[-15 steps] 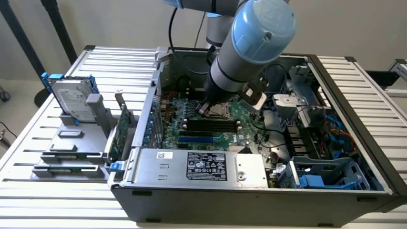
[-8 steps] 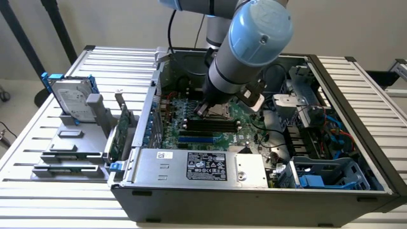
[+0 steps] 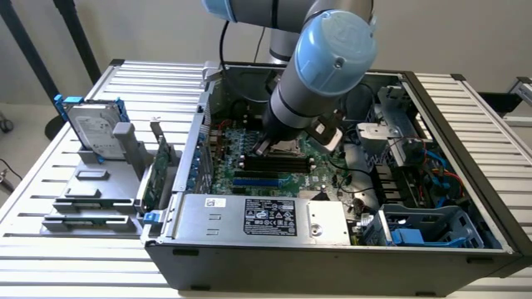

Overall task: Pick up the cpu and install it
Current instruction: 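Install the second cpu locking lever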

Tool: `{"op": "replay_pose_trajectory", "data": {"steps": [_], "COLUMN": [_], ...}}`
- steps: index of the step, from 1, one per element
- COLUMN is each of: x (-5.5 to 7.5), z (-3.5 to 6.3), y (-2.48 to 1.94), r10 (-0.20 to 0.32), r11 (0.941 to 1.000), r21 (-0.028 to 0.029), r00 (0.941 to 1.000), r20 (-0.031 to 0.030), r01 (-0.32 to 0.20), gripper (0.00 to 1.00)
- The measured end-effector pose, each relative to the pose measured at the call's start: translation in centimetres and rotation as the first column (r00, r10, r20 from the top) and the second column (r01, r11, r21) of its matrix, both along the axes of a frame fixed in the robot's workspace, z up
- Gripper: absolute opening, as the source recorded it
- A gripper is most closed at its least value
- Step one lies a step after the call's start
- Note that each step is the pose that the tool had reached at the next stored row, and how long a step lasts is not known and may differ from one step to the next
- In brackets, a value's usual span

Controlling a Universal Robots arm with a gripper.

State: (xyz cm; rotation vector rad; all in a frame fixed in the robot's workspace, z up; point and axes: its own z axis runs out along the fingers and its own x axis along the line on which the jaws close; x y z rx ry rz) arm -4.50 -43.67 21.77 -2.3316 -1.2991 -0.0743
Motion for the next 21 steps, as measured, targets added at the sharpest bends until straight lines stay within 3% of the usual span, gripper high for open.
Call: {"op": "replay_pose_trajectory", "data": {"steps": [4, 6, 12, 21], "x": [-0.4, -0.5, -1.1, -1.7], "z": [-0.38, -0.61, -1.13, -1.93], "y": [0.02, 0.06, 0.26, 0.96], "r10": [0.000, 0.001, 0.005, 0.020], "r11": [1.0000, 1.0000, 1.0000, 0.9998], "r21": [-0.0001, -0.0001, -0.0002, -0.0005], "r00": [1.0000, 1.0000, 0.9995, 0.9976], "r20": [0.0020, 0.0063, 0.0313, 0.0658], "r01": [0.000, -0.001, -0.005, -0.020], "gripper": [0.11, 0.11, 0.11, 0.11]}}
